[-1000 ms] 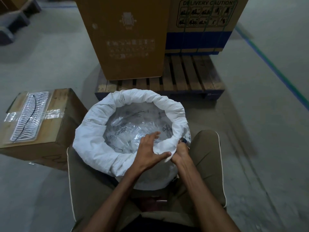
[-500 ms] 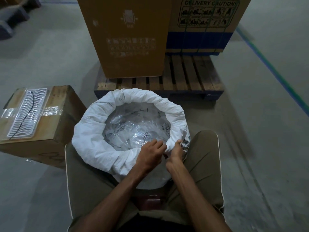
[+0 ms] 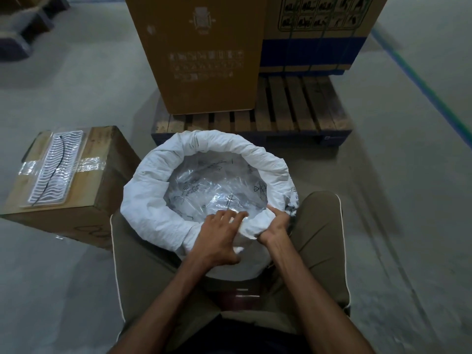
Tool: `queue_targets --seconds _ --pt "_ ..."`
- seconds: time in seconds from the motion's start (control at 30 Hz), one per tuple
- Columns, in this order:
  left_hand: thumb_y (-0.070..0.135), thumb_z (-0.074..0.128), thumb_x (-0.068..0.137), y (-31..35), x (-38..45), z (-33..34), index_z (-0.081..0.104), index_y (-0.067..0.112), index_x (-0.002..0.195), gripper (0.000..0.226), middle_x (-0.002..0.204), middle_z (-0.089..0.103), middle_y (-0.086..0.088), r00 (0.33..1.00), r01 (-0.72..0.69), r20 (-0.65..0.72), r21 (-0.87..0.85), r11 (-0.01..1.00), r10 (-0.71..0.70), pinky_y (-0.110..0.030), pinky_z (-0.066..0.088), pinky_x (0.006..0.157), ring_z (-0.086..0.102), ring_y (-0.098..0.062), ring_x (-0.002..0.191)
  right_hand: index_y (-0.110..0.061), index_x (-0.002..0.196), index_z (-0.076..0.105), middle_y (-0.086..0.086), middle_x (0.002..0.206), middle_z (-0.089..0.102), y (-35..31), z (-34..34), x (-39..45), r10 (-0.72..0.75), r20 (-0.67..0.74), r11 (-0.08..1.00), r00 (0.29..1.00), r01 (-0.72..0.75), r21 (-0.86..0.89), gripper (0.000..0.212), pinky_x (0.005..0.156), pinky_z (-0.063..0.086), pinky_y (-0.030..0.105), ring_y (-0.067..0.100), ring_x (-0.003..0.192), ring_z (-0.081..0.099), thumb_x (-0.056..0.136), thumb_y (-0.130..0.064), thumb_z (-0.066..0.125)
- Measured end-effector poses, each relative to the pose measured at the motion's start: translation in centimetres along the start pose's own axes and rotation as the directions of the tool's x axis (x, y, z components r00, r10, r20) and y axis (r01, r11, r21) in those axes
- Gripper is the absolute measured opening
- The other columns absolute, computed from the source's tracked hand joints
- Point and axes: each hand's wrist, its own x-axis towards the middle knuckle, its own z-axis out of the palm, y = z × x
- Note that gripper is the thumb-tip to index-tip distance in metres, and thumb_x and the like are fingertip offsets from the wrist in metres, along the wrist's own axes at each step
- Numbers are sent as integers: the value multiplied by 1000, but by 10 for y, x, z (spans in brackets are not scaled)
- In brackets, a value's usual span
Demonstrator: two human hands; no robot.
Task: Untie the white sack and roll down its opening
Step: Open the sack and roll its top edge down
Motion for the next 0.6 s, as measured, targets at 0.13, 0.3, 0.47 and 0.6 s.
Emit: queue_targets --seconds 0.13,0.3,0.47,0.6 --pt "27 69 56 -16 -2 8 59 29 94 39 83 64 8 988 151 -22 -32 988 -152 -34 39 69 61 -22 82 1 129 64 24 127 66 11 -4 -3 -51 -53 998 997 50 -25 53 100 48 54 42 113 63 88 -31 59" --pt "3 62 55 -7 6 26 53 20 74 28 68 53 3 937 135 -322 -33 990 -139 -35 33 58 49 -25 65 -13 123 65 15 121 70 36 -7 10 -135 -198 966 971 84 -246 103 77 60 42 32 103 72 41 -71 86" --pt "5 71 74 5 10 41 55 17 76 20 71 53 -1 868 38 -496 69 997 1 -36 31 59 46 -25 64 -3 108 71 16 100 77 66 -11 0 -24 -163 972 986 -16 -236 66 73 62 45 33 89 76 61 -46 88" --pt "17 63 62 -7 8 31 58 20 84 23 80 56 4 947 33 -314 -103 994 -64 -33 32 66 53 -25 75 6 117 65 20 106 73 66 -3 1 -48 -188 988 981 18 -156 46 82 61 46 34 93 72 87 -25 78"
